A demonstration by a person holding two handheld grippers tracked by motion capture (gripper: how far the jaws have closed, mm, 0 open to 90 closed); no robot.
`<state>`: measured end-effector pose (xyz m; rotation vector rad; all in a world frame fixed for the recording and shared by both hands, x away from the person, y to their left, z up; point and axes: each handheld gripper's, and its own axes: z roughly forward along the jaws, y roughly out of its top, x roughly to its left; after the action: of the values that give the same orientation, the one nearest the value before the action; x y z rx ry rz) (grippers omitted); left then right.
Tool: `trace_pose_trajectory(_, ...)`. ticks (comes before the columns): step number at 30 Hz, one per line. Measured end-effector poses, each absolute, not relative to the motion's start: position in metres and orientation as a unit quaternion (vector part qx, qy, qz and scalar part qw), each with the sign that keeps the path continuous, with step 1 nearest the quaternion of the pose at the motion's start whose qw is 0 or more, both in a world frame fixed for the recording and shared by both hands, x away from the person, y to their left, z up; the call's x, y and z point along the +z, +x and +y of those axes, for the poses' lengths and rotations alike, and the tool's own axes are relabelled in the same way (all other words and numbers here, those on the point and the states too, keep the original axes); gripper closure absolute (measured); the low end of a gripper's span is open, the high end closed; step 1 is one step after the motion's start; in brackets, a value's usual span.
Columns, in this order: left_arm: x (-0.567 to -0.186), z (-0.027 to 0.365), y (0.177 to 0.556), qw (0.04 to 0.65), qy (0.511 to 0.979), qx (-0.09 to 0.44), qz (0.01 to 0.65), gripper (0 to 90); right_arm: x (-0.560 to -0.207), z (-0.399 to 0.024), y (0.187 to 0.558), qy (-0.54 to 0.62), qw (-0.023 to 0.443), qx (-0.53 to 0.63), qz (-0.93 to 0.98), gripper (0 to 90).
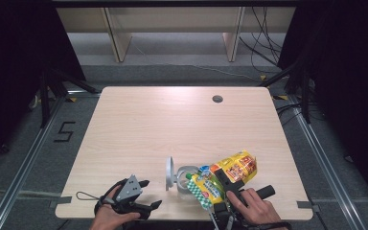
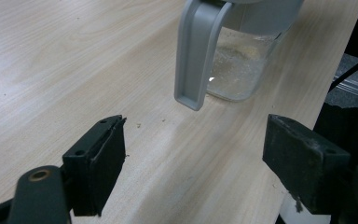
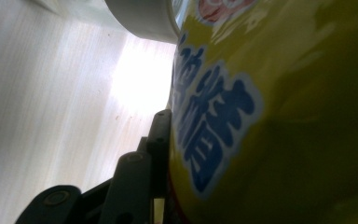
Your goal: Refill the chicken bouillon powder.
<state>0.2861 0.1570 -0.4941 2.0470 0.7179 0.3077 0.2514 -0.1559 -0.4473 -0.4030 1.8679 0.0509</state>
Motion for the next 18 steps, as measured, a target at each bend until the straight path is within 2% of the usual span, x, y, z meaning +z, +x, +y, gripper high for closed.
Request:
trace_pose_trajectory(7,-0.493,0.159,0.288,0.439,0.842,0.127,0.286,20.4,-0.441,-0.15,0.256,-0.224,0.578,-0.01,0.785,66.3)
trace_pose_trajectory(18,-0.494,0.158,0.287,0.448,0.836,0.123,0.291,20.5,-0.436,-0.15,0.258,-0.26,0.575,-0.047,0.774,66.6)
